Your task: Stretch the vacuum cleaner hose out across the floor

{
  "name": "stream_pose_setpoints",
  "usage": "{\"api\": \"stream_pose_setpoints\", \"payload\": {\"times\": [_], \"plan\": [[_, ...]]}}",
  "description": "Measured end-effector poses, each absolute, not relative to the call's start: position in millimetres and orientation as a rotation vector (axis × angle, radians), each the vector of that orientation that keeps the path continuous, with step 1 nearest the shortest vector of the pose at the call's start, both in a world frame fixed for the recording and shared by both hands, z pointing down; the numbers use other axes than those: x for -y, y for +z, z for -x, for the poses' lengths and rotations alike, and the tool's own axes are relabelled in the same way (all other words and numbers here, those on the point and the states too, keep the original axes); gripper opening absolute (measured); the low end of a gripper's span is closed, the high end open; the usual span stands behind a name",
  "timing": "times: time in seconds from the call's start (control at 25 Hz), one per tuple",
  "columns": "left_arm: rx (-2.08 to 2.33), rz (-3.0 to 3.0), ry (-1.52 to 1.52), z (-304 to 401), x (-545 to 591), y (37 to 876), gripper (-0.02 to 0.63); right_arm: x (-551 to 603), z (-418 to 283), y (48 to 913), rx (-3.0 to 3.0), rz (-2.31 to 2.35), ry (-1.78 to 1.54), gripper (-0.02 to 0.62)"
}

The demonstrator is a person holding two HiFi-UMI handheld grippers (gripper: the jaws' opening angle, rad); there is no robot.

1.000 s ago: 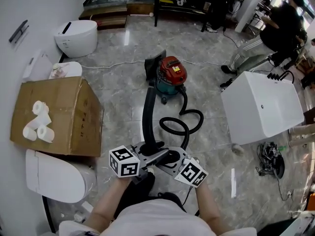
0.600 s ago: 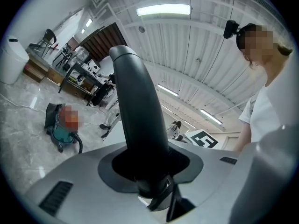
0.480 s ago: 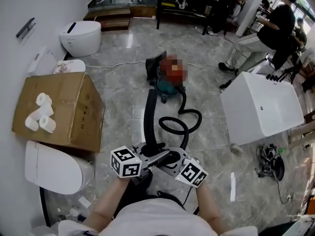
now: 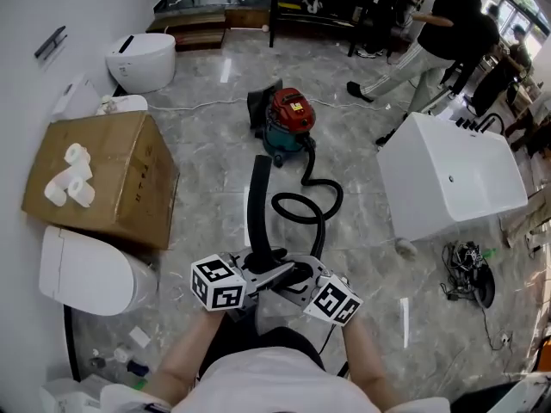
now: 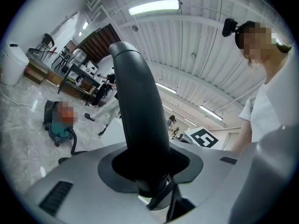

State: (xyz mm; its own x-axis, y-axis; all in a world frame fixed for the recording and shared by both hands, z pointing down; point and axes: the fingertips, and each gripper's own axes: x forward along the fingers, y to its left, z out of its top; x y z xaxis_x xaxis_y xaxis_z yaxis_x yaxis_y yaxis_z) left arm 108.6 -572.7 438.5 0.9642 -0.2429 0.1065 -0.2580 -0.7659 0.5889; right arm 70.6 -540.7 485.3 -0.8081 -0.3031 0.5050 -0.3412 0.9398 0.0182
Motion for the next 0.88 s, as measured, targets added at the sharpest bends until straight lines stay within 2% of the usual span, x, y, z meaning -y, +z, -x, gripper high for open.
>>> {"api": "stream_pose_setpoints", "payload": {"times": [0.48,0.88], "plan": [[0.413,-2.475,-0.022,-153,463,439,0.153,431,-117,487,2.577,-0.403,0.045,0.244],[0.4,-2.45,0.026,-178,422,433,0.153,389,-139,479,2.611,-0.436,0.102,0.244]]}}
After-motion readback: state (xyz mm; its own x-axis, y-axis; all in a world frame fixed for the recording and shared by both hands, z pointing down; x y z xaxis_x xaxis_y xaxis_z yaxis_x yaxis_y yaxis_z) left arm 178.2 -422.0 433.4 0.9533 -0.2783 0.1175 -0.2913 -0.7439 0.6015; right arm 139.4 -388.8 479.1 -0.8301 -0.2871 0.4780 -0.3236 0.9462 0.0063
